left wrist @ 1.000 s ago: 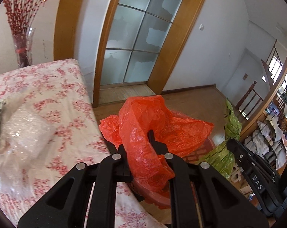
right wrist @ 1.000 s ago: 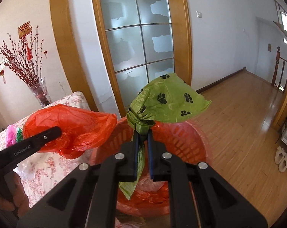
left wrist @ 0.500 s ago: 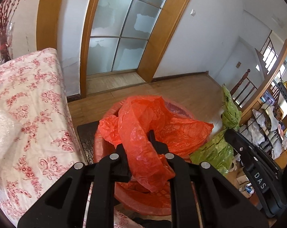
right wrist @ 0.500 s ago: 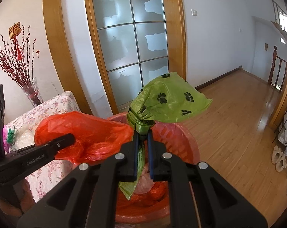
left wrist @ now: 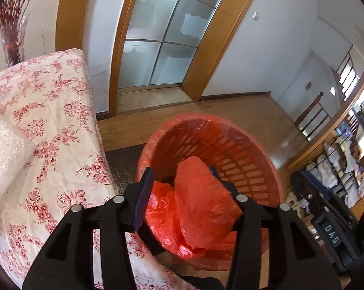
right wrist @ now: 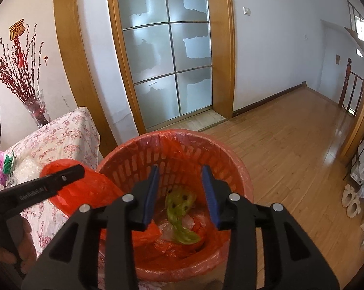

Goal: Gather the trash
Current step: 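Carry both bags over the wastebasket and open both grippers to drop them, then move both grippers back to the table toward the white and clear bags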

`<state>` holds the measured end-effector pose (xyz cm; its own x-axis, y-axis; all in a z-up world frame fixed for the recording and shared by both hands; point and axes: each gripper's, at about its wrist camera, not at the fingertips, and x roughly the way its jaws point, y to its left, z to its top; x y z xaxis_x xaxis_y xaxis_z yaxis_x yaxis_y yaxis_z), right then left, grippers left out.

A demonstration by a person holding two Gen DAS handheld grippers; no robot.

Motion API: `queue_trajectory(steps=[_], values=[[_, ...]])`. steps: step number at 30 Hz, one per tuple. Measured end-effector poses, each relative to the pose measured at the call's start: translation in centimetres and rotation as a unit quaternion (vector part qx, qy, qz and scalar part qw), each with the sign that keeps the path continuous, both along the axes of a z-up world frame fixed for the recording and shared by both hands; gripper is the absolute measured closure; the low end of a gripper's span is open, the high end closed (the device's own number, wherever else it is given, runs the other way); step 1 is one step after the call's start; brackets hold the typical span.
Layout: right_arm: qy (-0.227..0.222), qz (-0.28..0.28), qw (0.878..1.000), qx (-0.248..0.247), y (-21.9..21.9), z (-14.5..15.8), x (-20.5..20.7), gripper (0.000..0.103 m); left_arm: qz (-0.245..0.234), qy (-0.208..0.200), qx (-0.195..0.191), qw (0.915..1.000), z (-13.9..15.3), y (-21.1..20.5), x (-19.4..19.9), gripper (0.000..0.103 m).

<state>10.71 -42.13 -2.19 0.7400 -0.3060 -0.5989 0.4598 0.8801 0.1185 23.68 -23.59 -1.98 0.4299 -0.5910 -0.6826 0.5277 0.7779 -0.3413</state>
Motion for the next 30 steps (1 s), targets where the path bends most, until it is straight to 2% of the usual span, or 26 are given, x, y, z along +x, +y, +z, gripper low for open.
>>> queue_trajectory(steps=[2,5,8,10,15,20,26,30], values=[[-0.001,-0.005,1.000,0.003,-0.1,-0.1,-0.2,0.065,-0.003,0.003,0.002,1.0000,0.0,-0.4,0.1,0.056],[0.000,-0.011,1.000,0.006,-0.3,-0.2,-0.5,0.065,-0.016,0.015,-0.015,0.9996,0.8,-1.2,0.0,0.055],[0.003,-0.017,1.000,0.006,-0.5,-0.3,-0.9,0.065,-0.021,0.002,-0.020,0.9996,1.8,-1.6,-0.3,0.035],[0.003,-0.019,1.000,0.005,-0.7,-0.3,-1.1,0.065,-0.024,-0.004,-0.025,0.9994,2.4,-1.6,-0.4,0.030],[-0.001,-0.024,1.000,0.007,-0.7,-0.1,-1.7,0.065,-0.015,-0.002,-0.023,0.9996,2.4,-0.8,-0.2,0.030],[-0.002,-0.019,1.000,0.004,0.1,0.2,-2.0,0.065,0.005,-0.019,-0.012,0.9997,2.7,1.1,-0.6,0.030],[-0.007,-0.002,1.000,-0.003,2.1,1.0,-1.9,0.059,0.043,-0.059,0.015,0.9972,3.1,5.2,-1.6,0.028],[-0.009,0.019,1.000,-0.006,4.1,1.5,-1.4,0.058,0.072,-0.068,0.019,0.9948,3.6,8.4,-1.6,0.028]])
